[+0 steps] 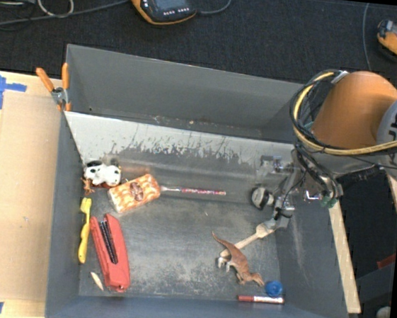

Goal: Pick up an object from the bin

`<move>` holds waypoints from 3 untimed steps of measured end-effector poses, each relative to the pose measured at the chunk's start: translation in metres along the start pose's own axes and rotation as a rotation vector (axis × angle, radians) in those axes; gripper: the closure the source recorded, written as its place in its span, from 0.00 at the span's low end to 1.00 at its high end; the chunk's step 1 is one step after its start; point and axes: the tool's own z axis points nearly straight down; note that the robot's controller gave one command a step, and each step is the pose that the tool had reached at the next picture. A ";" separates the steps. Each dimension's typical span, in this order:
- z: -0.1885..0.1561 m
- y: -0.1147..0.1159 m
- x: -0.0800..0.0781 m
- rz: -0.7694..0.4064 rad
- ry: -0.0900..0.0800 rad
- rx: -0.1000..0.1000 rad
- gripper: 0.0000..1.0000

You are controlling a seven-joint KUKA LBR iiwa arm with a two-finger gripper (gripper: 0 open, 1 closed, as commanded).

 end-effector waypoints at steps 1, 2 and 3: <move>0.078 -0.030 0.023 -0.158 -0.003 0.001 0.00; 0.113 -0.009 0.065 -0.269 -0.009 -0.002 1.00; 0.113 -0.009 0.065 -0.270 -0.009 -0.001 1.00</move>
Offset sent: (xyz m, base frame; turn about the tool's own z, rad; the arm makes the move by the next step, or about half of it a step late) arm -0.0636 -0.0157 -0.1123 -0.2680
